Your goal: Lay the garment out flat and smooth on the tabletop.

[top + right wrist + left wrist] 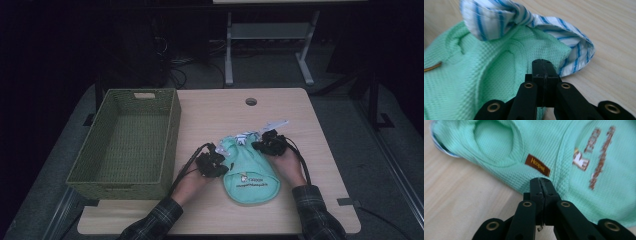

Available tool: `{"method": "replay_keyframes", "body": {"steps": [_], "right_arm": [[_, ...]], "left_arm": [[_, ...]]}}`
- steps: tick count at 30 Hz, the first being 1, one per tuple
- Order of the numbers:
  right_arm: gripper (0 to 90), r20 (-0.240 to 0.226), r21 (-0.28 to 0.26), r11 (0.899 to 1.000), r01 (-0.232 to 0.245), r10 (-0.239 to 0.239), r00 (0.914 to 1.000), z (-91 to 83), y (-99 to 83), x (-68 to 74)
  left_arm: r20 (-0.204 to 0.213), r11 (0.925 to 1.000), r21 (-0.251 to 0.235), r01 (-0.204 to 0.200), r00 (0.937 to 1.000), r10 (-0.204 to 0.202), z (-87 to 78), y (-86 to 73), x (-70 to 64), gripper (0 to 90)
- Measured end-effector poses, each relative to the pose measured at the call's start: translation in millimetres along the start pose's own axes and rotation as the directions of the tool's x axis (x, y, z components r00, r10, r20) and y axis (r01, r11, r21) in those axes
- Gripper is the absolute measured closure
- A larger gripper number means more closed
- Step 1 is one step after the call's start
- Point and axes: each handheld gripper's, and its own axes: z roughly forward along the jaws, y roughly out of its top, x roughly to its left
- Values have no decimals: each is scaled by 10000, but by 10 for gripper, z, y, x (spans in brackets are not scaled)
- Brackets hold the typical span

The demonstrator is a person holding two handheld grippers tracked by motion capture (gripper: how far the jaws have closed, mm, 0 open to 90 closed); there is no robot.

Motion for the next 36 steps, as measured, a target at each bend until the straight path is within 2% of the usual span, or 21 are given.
{"method": "replay_keyframes", "body": {"steps": [5, 11, 15, 18, 22, 25, 31, 34, 36], "right_arm": [[899, 367, 19, 9999, -152, 151, 9992, -17, -26, -91], [900, 501, -143, 9982, -591, 597, 9970, -65, -82, -257], [900, 727, -82, 9975, -700, 704, 9949, -97, -102, -307], [900, 705, -58, 9981, -618, 620, 9956, -102, -107, -282], [899, 349, -81, 9989, -458, 460, 9983, -130, -148, -212], [899, 105, -58, 9988, -494, 495, 9987, -173, -201, -148], [898, -106, 38, 9998, -212, 212, 9997, -211, -234, -82], [898, -169, 51, 9997, -236, 237, 9996, -206, -229, -69], [897, -182, 25, 9998, -189, 189, 9997, -202, -228, -69]], "left_arm": [[-2, 9999, 89, -60, 10000, 60, -9, -4, 1, 896], [-118, 9996, 161, -217, 9997, 219, -8, 5, -18, 896], [-140, 9997, 148, -176, 9997, 178, -6, 4, -15, 897], [-238, 9996, 192, -196, 9995, 201, -11, 5, 6, 896], [-552, 9989, 408, -215, 9982, 237, -42, -12, 62, 896], [-587, 9989, 467, -109, 9982, 137, -71, -44, 102, 896], [-15, 9984, 559, -69, 10000, 70, -93, -66, 29, 896], [358, 9978, 649, -132, 9993, 109, -106, -73, -20, 895], [459, 9981, 590, -159, 9989, 132, -102, -78, -33, 895]]}}
